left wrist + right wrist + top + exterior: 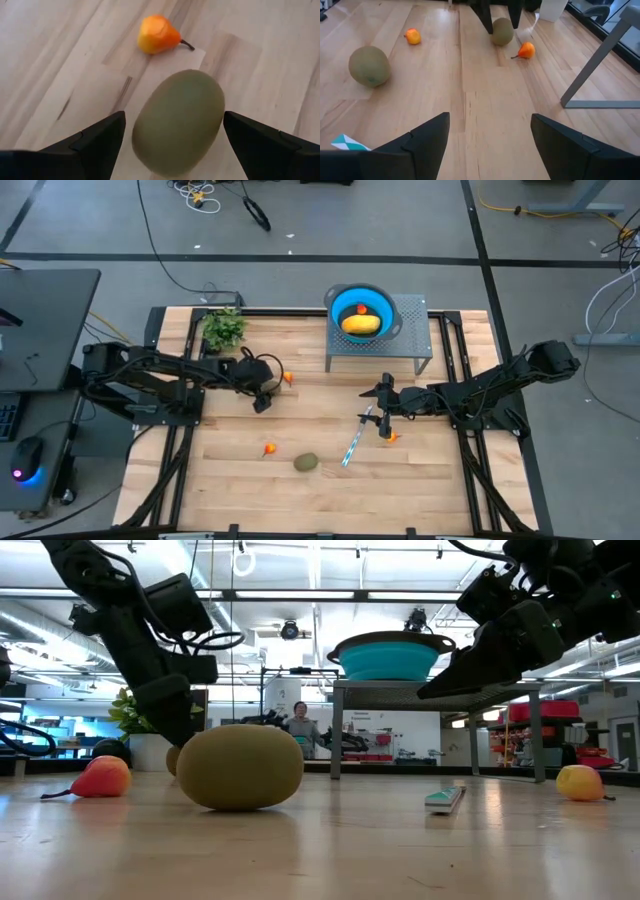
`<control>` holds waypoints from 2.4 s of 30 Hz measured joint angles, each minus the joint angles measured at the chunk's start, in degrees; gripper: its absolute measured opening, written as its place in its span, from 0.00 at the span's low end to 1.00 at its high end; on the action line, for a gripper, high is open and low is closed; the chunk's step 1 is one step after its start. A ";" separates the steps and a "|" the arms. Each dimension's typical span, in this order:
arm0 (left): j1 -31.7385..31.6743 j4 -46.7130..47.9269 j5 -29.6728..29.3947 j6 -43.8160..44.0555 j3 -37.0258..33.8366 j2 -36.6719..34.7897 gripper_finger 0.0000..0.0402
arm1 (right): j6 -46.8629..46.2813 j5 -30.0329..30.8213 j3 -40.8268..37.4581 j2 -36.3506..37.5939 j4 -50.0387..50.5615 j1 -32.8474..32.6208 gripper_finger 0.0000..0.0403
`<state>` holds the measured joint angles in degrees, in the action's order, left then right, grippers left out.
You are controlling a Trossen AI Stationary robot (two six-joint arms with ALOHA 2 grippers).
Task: Pick & Place Fruit
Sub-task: Put the kiwi into the blue strainer bowl on the shelf
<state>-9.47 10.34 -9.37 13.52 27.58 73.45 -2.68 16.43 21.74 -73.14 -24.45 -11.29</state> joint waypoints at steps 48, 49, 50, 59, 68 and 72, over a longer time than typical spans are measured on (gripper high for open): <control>0.02 -11.42 -7.35 -11.56 23.06 -2.21 0.58 | 0.11 0.02 0.00 0.00 -0.09 0.00 0.72; 0.00 -13.39 -7.99 -13.54 24.55 -2.19 0.58 | 0.11 0.01 0.00 0.00 -0.10 0.00 0.72; -0.02 -15.38 -8.61 -15.43 25.79 -2.19 0.58 | 0.11 0.01 0.00 0.00 -0.13 0.00 0.72; -3.89 -32.06 -5.43 -21.94 28.02 -0.41 0.59 | 0.16 0.03 0.00 0.00 -0.23 0.00 0.72; -8.23 -48.82 1.55 -21.59 28.74 10.61 0.59 | 0.71 0.98 0.00 0.00 -1.27 0.02 0.72; -9.12 -49.37 1.53 -21.40 32.63 15.42 0.60 | 0.92 0.99 0.00 0.00 -1.23 0.00 0.72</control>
<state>-18.60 -39.03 -7.84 -7.88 60.21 88.87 -1.76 17.42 21.74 -73.14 -25.68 -11.29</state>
